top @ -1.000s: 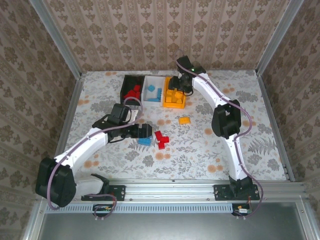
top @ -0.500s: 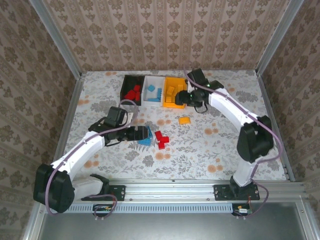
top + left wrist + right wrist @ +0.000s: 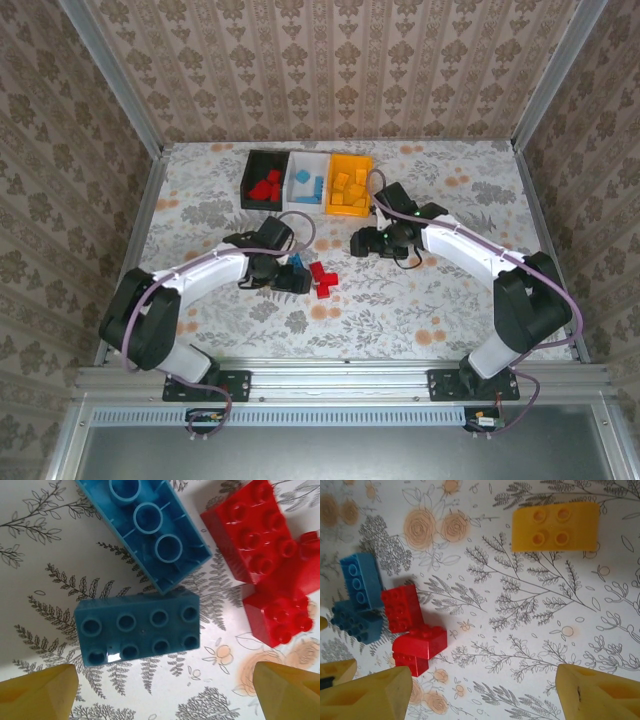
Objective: Sort the legos into containers by color
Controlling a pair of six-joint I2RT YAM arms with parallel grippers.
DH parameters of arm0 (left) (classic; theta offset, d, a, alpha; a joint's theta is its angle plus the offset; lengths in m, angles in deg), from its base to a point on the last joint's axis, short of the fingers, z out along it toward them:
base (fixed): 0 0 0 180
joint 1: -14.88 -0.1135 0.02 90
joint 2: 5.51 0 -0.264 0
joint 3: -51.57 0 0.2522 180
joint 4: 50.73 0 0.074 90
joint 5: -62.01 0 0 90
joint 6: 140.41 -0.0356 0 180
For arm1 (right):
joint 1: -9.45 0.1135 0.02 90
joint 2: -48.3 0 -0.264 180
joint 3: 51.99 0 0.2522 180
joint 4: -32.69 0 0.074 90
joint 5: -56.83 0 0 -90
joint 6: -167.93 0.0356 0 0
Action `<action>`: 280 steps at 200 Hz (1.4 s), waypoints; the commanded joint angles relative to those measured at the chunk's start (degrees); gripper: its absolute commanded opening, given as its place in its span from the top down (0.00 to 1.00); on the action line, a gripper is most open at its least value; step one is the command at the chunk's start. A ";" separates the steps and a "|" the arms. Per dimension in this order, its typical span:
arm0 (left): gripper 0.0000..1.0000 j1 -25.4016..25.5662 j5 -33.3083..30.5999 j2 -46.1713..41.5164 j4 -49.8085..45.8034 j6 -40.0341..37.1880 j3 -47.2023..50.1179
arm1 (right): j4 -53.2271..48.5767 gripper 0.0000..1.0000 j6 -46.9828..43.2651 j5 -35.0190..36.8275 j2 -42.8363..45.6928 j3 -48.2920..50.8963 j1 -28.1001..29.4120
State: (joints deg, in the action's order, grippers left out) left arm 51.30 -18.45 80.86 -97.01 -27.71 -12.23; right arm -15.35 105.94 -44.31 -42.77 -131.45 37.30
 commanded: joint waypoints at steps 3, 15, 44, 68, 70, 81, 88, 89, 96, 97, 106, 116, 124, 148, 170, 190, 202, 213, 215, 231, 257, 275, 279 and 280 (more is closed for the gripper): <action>0.08 0.74 -2.38 2.61 -0.08 -2.04 -2.24 | -1.54 0.22 -1.45 2.34 1.73 0.56 0.49; 0.08 0.92 -2.57 3.89 0.07 -2.22 -2.66 | -1.22 0.22 -1.38 1.83 1.77 0.56 0.47; 0.08 1.19 -3.34 6.05 0.34 -2.81 -3.62 | -0.85 0.21 -1.10 1.64 1.40 0.43 0.45; 0.10 1.27 -3.95 7.78 0.17 -3.78 -4.38 | -0.85 0.21 -1.01 1.59 0.13 0.35 0.47; 0.10 1.28 -4.01 7.94 0.21 -3.86 -4.43 | -0.91 0.21 -1.00 1.59 0.00 0.27 0.45; 0.12 1.28 -4.34 8.55 0.26 -4.37 -4.70 | -1.61 0.21 -0.94 1.85 -1.16 -0.36 0.52; 0.13 1.28 -4.39 8.94 0.34 -4.67 -4.89 | -2.42 0.21 -0.78 2.29 -1.92 -0.96 0.45; 0.14 1.28 -4.42 8.97 0.34 -4.68 -4.89 | -2.53 0.21 -0.77 2.36 -2.05 -1.03 0.44; 0.16 1.24 -4.35 9.36 0.34 -4.85 -4.99 | -3.43 0.21 -0.67 3.05 -2.99 -1.80 0.46; 0.17 1.26 -4.35 9.40 0.34 -4.90 -5.07 | -3.52 0.21 -0.63 3.14 -3.07 -1.89 0.45; 0.20 1.28 -4.22 9.78 0.30 -5.05 -5.08 | -4.67 0.21 -0.71 3.86 -4.20 -3.01 0.49; 0.25 1.28 -4.01 9.86 0.17 -5.14 -4.99 | -6.32 0.21 -1.05 4.81 -5.78 -4.65 0.44; 0.29 1.28 -3.92 9.72 0.02 -5.12 -4.72 | -7.82 0.20 -1.53 5.57 -7.16 -6.29 0.53; 0.36 1.21 -3.48 7.67 -0.42 -4.71 -3.57 | -11.86 0.19 -3.25 8.89 -11.57 -11.57 1.05; 0.37 0.29 -2.02 4.47 -0.58 -3.73 -2.12 | -14.51 0.19 -4.73 10.26 -16.42 -16.69 1.24; 0.37 -1.40 -0.20 0.37 -0.62 -2.61 -0.83 | -17.99 0.19 -5.96 13.37 -20.89 -21.89 1.42; 0.37 -2.82 1.09 -2.43 -0.86 -2.02 -0.11 | -19.29 0.20 -6.68 14.94 -23.13 -24.27 1.41; 0.38 -4.37 2.10 -5.05 -1.21 -1.79 0.25 | -19.88 0.19 -7.17 15.60 -25.02 -26.15 1.33; 0.38 -4.68 2.33 -5.64 -1.27 -1.72 0.26 | -20.02 0.20 -7.29 15.61 -25.45 -26.46 1.32; 0.37 -7.51 3.56 -8.92 -2.61 -1.96 -0.22 | -20.99 0.19 -7.75 16.64 -27.85 -28.79 1.22; 0.37 -13.64 5.15 -11.57 -4.32 -3.55 -2.44 | -21.10 0.19 -7.62 16.47 -30.79 -30.96 0.63; 0.37 -17.69 5.75 -10.75 -5.09 -5.26 -5.62 | -20.76 0.19 -7.30 16.73 -31.44 -31.36 0.38; 0.37 -18.61 5.88 -10.38 -5.06 -5.57 -6.53 | -20.64 0.19 -7.20 16.69 -31.44 -31.28 0.28; 0.37 -18.90 5.90 -10.28 -5.08 -5.61 -6.81 | -20.56 0.19 -7.19 16.68 -31.49 -31.26 0.27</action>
State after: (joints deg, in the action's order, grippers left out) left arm 36.83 -14.82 69.87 -99.65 -30.93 -14.09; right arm -33.21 99.08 -29.86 -73.26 -160.80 38.07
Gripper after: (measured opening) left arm 0.630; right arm 0.811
